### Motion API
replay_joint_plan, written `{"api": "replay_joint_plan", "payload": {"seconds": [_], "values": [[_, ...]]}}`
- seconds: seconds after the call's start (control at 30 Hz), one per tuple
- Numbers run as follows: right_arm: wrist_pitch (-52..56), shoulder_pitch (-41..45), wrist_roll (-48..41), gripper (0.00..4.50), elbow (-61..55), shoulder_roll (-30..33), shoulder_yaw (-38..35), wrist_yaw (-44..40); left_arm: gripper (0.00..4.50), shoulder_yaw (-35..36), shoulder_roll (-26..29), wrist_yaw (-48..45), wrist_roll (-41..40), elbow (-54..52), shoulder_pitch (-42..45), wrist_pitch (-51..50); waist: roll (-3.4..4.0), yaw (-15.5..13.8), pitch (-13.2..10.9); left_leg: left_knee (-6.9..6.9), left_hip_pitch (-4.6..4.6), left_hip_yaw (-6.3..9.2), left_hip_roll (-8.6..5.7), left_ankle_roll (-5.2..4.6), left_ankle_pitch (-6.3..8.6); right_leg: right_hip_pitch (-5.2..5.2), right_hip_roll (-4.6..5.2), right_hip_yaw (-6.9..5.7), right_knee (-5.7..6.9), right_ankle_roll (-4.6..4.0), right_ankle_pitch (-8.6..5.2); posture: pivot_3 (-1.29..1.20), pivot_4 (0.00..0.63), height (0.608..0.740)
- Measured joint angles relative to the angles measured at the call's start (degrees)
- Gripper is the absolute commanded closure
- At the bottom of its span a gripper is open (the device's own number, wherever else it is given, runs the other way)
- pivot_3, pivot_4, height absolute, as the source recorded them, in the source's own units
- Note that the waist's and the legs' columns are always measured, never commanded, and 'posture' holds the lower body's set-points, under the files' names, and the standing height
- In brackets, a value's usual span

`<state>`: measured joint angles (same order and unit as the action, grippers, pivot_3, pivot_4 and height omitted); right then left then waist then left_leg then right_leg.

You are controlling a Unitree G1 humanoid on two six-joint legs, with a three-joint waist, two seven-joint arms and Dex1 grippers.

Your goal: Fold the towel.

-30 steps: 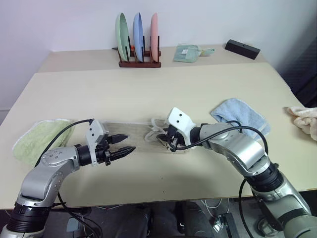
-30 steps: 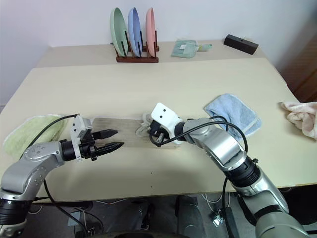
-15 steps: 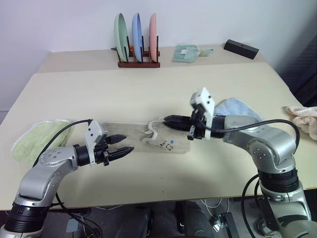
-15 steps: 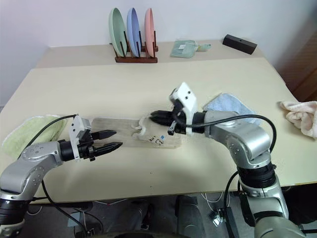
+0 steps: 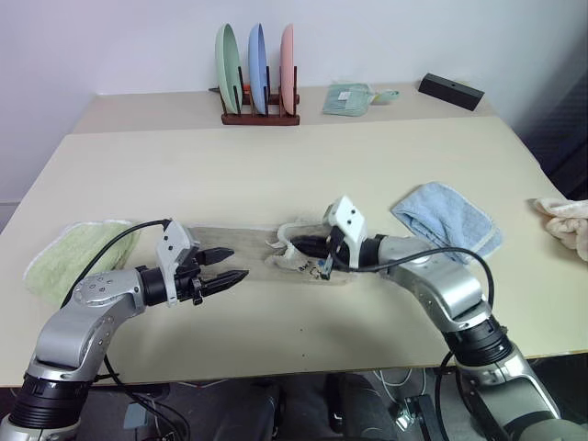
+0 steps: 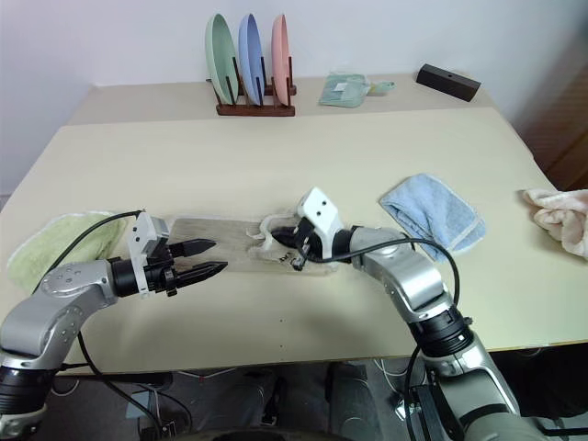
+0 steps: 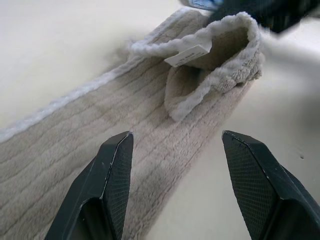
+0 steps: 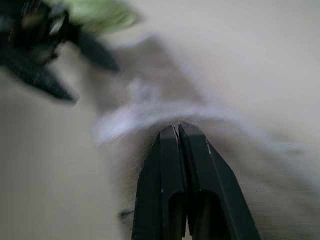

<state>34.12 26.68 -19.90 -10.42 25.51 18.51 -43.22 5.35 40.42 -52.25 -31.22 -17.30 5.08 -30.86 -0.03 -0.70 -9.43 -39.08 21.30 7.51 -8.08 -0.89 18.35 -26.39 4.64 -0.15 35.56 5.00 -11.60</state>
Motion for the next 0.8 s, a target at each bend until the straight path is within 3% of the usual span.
{"api": "replay_joint_plan", "payload": {"seconds": [0.13,0.5,0.6,0.63,0.8], "values": [[-3.06,-1.03,4.51,4.46,7.41,-0.06,3.15,-0.98,1.64,0.03,-0.03,0.20,-0.02,-0.03,-0.59,0.01,0.00,0.06,0.00,0.01,-0.02,0.00,0.00,0.00,0.00,-0.01,-0.01,0.00,0.02,0.00,0.00,0.00,0.150,0.737],[-7.55,-1.87,8.40,4.46,8.28,-1.89,2.70,-1.25,1.64,0.17,-0.10,1.16,-0.07,-0.50,-2.35,0.00,-0.02,0.04,0.07,0.01,-0.08,0.00,0.01,0.03,-0.01,0.04,-0.03,0.01,0.05,0.00,0.00,0.00,0.150,0.737],[-6.80,-1.47,7.52,3.64,5.75,-1.12,0.80,-2.19,1.64,1.29,-0.10,1.86,-0.68,-1.68,-3.84,-0.14,0.00,0.04,0.05,0.01,-0.05,0.00,0.01,0.03,-0.01,0.00,-0.02,0.02,0.06,0.00,0.00,0.00,0.150,0.737],[-6.45,-0.81,7.17,3.18,4.58,-0.32,0.13,-2.66,1.64,1.97,-0.14,2.29,-1.07,-2.15,-4.65,-0.37,0.00,0.09,0.05,0.01,-0.04,0.00,0.01,0.03,-0.01,-0.01,-0.02,0.02,0.05,0.00,0.00,0.00,0.150,0.737],[-4.39,3.85,4.02,0.70,-3.60,6.51,-6.58,-6.93,0.00,9.78,-3.29,6.50,-10.47,-6.70,-10.27,-6.35,-0.01,-0.03,0.04,0.02,-0.03,0.02,0.02,0.02,-0.01,0.02,-0.02,0.01,0.01,0.00,0.00,0.00,0.150,0.737]]}}
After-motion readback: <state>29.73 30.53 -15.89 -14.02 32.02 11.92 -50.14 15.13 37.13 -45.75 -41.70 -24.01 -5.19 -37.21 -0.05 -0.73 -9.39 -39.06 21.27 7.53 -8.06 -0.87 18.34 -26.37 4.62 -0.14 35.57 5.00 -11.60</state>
